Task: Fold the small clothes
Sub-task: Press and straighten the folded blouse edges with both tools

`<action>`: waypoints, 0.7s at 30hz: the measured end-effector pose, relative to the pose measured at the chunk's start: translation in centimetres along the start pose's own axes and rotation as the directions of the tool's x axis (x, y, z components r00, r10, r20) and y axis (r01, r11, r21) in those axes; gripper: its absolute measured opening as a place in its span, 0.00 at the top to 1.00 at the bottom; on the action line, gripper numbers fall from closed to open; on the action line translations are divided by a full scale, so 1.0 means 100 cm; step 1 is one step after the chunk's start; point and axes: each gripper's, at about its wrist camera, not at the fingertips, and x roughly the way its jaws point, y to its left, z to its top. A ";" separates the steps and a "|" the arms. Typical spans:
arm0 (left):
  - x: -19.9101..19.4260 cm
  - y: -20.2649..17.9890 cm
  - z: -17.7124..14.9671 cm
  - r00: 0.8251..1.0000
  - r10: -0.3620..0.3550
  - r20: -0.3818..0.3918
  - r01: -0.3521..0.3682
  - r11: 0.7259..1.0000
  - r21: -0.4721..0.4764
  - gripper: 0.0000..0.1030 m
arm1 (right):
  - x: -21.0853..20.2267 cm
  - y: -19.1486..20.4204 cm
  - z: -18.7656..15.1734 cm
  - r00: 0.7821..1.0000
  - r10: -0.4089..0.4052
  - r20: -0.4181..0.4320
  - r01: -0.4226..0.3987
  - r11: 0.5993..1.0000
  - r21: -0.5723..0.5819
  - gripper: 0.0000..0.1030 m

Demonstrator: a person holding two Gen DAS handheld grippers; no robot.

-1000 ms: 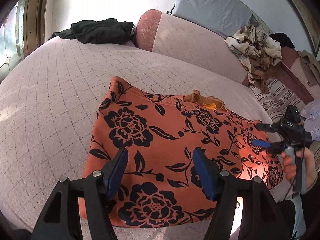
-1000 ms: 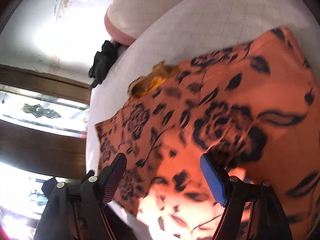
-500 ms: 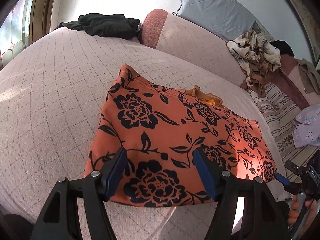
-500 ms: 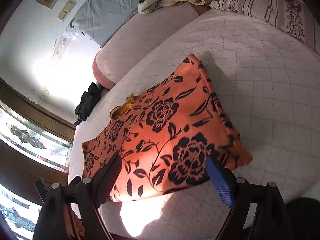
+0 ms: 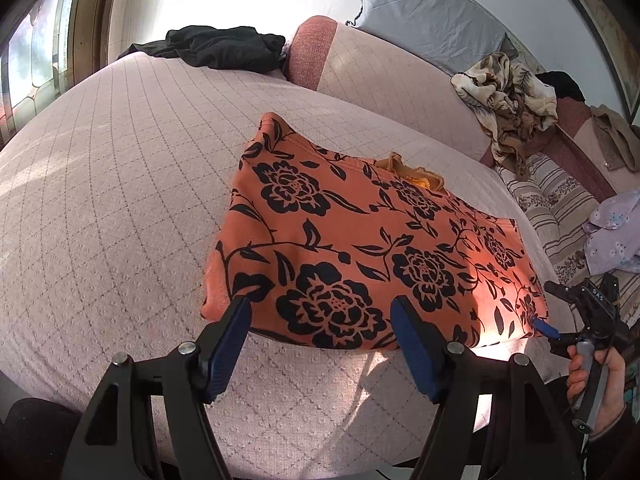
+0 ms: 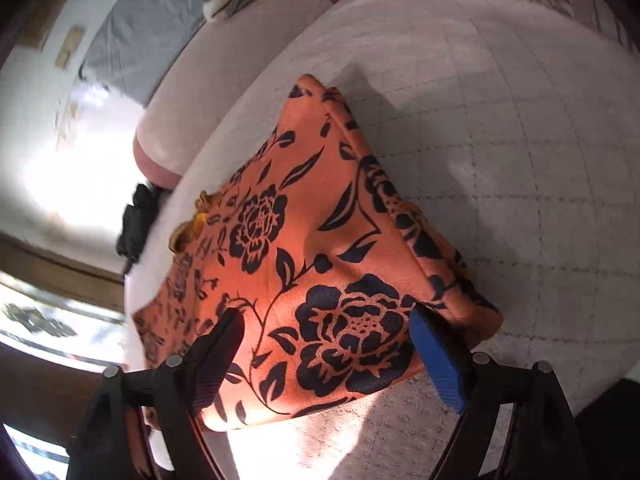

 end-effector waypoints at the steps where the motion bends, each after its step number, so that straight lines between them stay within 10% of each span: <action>1: 0.000 0.002 0.001 1.000 0.009 0.002 -0.009 1.000 -0.004 0.30 | -0.007 0.002 -0.001 1.000 0.002 0.007 -0.002 1.000 -0.012 0.16; 13: 0.028 -0.012 0.059 0.999 0.019 0.028 -0.021 0.998 0.065 0.29 | 0.012 0.079 0.036 0.990 0.077 -0.114 -0.103 0.967 -0.234 0.15; 21: 0.128 0.011 0.149 0.993 0.094 -0.067 -0.088 0.993 0.084 0.27 | 0.112 0.053 0.136 0.965 0.133 -0.226 -0.154 0.985 -0.078 0.15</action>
